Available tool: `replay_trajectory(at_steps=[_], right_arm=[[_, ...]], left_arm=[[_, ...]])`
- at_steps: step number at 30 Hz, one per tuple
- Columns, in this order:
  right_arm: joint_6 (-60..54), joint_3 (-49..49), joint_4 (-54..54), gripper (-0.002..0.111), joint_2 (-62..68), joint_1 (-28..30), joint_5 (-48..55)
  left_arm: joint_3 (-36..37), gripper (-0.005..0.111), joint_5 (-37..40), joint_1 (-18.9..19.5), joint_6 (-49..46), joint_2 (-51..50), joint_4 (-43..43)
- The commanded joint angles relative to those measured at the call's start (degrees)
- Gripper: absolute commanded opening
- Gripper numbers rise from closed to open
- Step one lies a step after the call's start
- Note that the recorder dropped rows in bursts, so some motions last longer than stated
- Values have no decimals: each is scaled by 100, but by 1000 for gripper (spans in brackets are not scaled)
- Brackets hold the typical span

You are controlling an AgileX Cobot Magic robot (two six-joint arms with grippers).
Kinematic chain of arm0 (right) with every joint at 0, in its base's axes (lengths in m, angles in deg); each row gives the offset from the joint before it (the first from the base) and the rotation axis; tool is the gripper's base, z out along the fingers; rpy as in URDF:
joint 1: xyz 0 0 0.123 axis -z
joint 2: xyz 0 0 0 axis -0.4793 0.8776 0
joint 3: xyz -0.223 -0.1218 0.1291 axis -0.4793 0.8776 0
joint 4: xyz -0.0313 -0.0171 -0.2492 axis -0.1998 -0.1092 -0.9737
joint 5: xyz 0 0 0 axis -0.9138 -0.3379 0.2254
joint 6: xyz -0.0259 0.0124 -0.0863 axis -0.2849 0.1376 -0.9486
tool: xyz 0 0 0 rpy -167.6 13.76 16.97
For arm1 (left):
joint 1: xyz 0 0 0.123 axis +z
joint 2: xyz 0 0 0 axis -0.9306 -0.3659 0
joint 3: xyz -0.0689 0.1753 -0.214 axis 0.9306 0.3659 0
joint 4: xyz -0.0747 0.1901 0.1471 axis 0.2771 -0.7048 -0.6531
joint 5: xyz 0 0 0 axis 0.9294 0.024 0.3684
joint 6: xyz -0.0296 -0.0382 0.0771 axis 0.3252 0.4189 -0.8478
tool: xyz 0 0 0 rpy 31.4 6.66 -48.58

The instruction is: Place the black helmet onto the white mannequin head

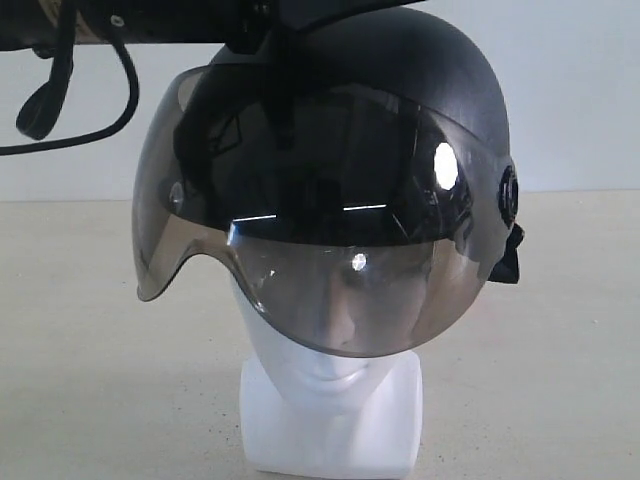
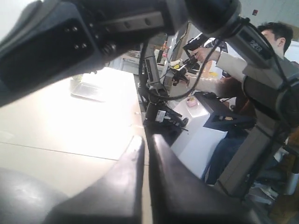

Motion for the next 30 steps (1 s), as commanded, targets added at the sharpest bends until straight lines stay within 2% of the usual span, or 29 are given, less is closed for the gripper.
replay_trajectory(at_steps=[1, 13, 30], right_arm=[[-10, -319, 92, 0, 80, 14, 54], [41, -562, -4, 0, 427, -520, 54], [66, -567, 9, 0, 425, -520, 54]], left_arm=[[724, 4, -114, -127, 850, -198, -1383], [1277, 4, -114, -137, 820, -6, -1383], [1916, 4, -114, -137, 809, -6, -1383]])
